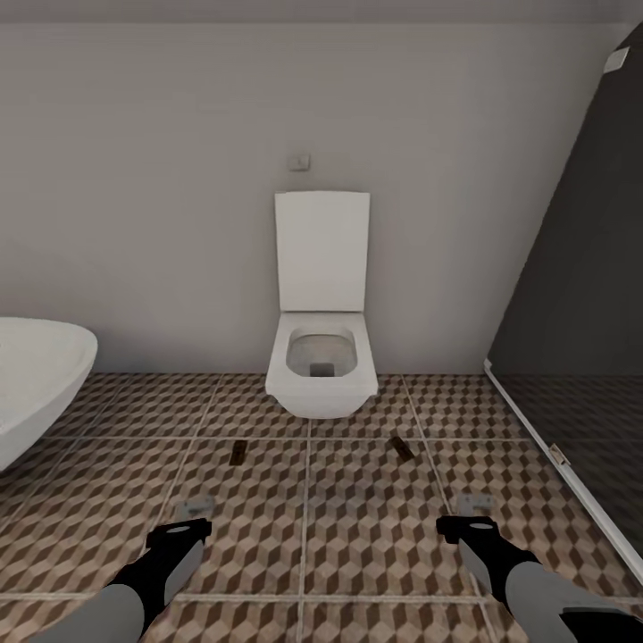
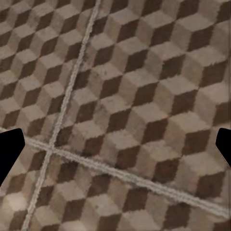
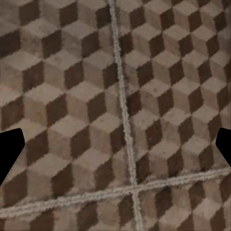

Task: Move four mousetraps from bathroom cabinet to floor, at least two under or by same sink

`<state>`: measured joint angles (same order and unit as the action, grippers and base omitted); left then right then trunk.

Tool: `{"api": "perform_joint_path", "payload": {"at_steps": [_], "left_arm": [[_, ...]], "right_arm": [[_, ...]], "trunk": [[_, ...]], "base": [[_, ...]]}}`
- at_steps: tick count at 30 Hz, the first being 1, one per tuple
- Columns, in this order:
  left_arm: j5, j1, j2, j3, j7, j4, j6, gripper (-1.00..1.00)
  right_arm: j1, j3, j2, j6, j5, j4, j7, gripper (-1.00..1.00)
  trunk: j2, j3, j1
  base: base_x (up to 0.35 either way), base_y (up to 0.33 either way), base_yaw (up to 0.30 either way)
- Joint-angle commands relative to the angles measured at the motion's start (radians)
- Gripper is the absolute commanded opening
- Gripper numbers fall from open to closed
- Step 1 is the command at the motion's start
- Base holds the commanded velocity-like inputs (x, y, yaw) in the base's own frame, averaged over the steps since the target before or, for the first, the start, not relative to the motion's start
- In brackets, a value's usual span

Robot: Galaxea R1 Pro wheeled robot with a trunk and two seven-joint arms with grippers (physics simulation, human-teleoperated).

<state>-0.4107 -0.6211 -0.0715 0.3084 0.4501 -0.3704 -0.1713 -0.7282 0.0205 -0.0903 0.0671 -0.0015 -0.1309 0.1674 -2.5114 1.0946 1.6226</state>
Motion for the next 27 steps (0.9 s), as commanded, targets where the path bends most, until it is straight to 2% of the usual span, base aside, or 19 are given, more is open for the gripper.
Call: {"api": "perform_joint_path", "payload": {"at_steps": [1,27], "left_arm": [[-0.006,0.000,-0.001,0.008,0.007,-0.003,-0.007,1.00],[-0.008,0.000,-0.002,0.006,0.007,-0.004,-0.004,1.00]], "right_arm": [[0.000,0.002,-0.001,0.004,-0.001,-0.002,0.003,1.00],[0.000,0.002,-0.005,-0.005,-0.002,-0.001,0.012,1.00]], "trunk": [[0.000,-0.003,-0.001],[0.006,-0.104,-0.012]], "base": [[0.000,0.000,0.000],[0.000,0.000,0.000]]}}
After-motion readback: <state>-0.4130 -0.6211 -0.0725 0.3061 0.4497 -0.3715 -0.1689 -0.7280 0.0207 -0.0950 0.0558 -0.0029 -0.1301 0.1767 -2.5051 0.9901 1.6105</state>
